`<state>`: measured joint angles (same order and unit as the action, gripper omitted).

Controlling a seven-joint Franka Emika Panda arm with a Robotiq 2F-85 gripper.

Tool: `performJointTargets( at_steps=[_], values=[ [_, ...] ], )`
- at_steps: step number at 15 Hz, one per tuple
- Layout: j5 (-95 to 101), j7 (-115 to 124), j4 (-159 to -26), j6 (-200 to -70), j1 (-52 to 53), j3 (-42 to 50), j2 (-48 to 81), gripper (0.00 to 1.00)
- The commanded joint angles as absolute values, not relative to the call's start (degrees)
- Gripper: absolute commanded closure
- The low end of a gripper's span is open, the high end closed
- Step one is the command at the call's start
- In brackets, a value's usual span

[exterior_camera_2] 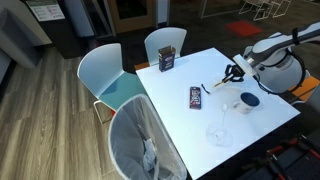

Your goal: Pick up the pen from the cup and put it on the table

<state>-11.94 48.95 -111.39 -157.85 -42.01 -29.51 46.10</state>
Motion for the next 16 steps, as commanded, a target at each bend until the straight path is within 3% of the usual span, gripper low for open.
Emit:
performJointTargets(
  at_steps=[1,4,5,8,13,16],
  values=[
    [-20.2,45.2,-106.7,-148.4,-30.1,-17.8,43.8,0.96],
    [-22.8,45.0,-103.1,-143.2,-21.0,-8.5,44.8,0.96],
    [-22.7,45.5,-102.0,-141.3,-18.5,-6.0,45.1,0.6],
    [-22.3,45.7,-100.3,-138.0,-13.5,-0.9,45.5,0.45],
    [-21.4,45.1,-102.5,-137.9,-9.4,3.0,42.6,0.06],
    [-19.8,44.4,-108.9,-139.9,-6.9,5.0,36.2,0.0]
  ],
)
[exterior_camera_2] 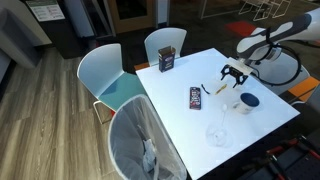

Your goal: Pick up the pen from the cup and put it on the table

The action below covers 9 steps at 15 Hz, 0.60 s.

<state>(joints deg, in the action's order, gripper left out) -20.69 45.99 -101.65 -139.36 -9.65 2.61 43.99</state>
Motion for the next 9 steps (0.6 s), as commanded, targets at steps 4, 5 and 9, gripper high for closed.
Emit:
performJointTargets(
  at_steps=[4,5,9],
  values=[
    [-14.9,45.6,-119.5,-142.3,-2.4,9.1,24.9,0.0],
    [-13.3,45.9,-122.2,-143.0,-1.5,9.9,21.9,0.0],
    [-5.5,49.1,-131.1,-145.1,0.9,12.4,11.1,0.0]
  ],
)
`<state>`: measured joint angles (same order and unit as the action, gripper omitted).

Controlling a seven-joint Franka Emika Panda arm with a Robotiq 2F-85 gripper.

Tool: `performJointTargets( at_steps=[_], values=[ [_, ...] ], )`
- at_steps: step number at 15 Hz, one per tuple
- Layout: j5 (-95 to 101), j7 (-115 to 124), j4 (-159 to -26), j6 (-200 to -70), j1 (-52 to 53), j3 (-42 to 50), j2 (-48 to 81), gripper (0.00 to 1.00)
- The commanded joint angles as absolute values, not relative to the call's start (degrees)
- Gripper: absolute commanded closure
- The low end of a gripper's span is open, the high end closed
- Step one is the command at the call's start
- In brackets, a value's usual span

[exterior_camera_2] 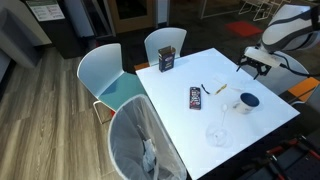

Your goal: Pick up the pen from the cup and put it on the table

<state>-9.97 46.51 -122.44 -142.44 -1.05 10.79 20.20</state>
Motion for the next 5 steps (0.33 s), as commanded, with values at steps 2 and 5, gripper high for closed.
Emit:
performJointTargets(
  at_steps=[2,5],
  values=[
    [-2.1,50.1,-133.8,-144.7,0.5,12.1,7.2,0.0],
    [-3.7,48.9,-129.8,-143.1,-1.4,10.6,10.8,0.0]
  ],
)
